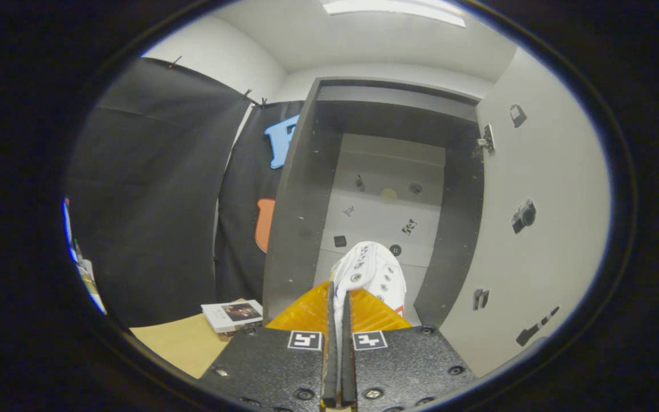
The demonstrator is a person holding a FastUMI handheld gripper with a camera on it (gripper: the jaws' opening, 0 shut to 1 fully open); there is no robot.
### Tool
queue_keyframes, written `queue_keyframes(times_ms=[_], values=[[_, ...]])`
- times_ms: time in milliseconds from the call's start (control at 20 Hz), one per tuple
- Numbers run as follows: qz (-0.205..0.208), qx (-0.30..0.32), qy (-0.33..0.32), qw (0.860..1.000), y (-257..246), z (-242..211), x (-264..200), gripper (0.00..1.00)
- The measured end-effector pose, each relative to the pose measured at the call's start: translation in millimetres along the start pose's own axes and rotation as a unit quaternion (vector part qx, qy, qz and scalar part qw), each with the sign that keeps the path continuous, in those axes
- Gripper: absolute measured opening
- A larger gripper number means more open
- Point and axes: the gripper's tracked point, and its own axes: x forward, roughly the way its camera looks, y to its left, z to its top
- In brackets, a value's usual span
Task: Open the shoe cabinet door, grab the shoes and put them into the shoe cabinet, then close the shoe cabinet door.
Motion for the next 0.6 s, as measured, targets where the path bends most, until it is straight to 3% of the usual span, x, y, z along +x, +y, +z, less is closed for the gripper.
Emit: queue_keyframes(times_ms=[300, 600], values=[[-0.046, -0.037, 0.033, 0.998, -35, -13, 83, 0.06], [-0.046, -0.046, 0.082, 0.995, -56, -64, 161, 0.08]])
